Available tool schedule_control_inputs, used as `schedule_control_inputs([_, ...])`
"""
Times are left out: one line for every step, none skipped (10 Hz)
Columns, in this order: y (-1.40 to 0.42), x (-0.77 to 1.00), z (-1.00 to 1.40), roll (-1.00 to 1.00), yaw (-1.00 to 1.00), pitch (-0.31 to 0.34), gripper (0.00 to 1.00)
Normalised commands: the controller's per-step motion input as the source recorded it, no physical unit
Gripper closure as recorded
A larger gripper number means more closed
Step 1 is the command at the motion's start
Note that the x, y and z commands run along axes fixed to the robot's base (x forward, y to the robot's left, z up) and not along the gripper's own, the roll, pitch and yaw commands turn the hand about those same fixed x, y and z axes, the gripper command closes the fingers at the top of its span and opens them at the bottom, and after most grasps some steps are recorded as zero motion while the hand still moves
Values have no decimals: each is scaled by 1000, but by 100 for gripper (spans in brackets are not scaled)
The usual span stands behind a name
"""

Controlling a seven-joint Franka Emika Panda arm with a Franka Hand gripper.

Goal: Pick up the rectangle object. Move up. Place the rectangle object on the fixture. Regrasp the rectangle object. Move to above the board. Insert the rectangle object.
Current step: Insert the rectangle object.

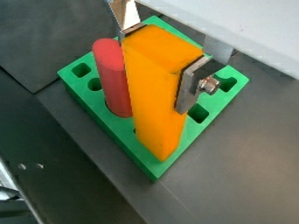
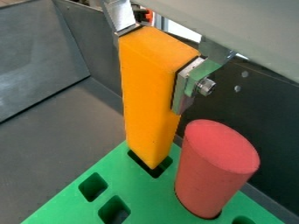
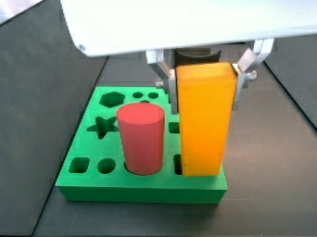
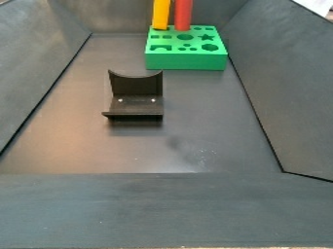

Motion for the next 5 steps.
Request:
schedule_control_inputs([66,-531,-691,310,89,-149,100])
schedule_control_inputs([137,-566,-680,277,91,-140,100])
schedule_control_inputs([114,-423,-603,184,97,-134,100])
schedule_control_inputs([-20,-86,-480,84,57,-106,100])
schedule_control_inputs([-277,74,-646,207,77,-44,100])
